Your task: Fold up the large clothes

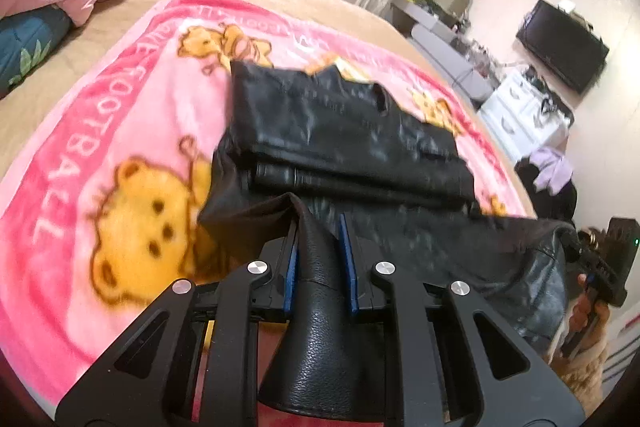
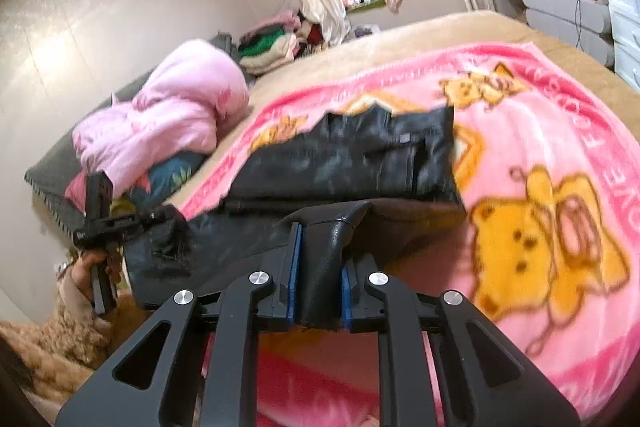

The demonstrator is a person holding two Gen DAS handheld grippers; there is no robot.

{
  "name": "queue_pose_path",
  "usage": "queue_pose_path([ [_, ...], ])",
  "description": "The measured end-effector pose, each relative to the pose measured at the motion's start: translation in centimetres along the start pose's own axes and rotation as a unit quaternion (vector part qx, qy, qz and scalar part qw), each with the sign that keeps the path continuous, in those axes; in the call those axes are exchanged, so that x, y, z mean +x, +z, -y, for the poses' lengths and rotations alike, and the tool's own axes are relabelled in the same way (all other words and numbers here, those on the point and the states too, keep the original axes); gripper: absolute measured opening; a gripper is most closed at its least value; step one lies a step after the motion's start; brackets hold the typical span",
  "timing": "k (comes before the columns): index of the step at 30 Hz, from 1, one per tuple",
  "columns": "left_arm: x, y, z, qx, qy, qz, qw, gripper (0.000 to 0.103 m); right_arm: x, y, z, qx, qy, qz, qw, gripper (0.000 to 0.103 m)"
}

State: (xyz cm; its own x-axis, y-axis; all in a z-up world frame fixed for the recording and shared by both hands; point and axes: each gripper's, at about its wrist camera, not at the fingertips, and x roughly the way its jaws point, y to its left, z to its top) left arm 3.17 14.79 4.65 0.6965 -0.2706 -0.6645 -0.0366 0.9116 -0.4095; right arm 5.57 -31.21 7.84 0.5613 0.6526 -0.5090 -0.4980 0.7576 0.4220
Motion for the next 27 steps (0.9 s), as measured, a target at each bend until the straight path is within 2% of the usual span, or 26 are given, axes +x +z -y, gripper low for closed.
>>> queue_pose_path([
  [8, 1.1, 4.1, -0.5, -0.022, -0.002, 0.024, 0.9995, 0.011, 1.4, 4.1, 2.0, 0.041, -0.007, 0.049, 0.998, 0.014],
  [19, 3.2, 8.6, -0.6, -0.053, -0.013, 0.052, 0.9972, 0.011, 5.4, 8.9, 4.0, 0.058, -0.026, 0.071, 0.995, 0.014],
  [27, 6.4, 11.0, -0.9, -0.056, 0.004, 0.046, 0.9973, 0.011, 8.7, 10.7, 5.0, 0.048, -0.048, 0.073, 0.995, 0.014],
])
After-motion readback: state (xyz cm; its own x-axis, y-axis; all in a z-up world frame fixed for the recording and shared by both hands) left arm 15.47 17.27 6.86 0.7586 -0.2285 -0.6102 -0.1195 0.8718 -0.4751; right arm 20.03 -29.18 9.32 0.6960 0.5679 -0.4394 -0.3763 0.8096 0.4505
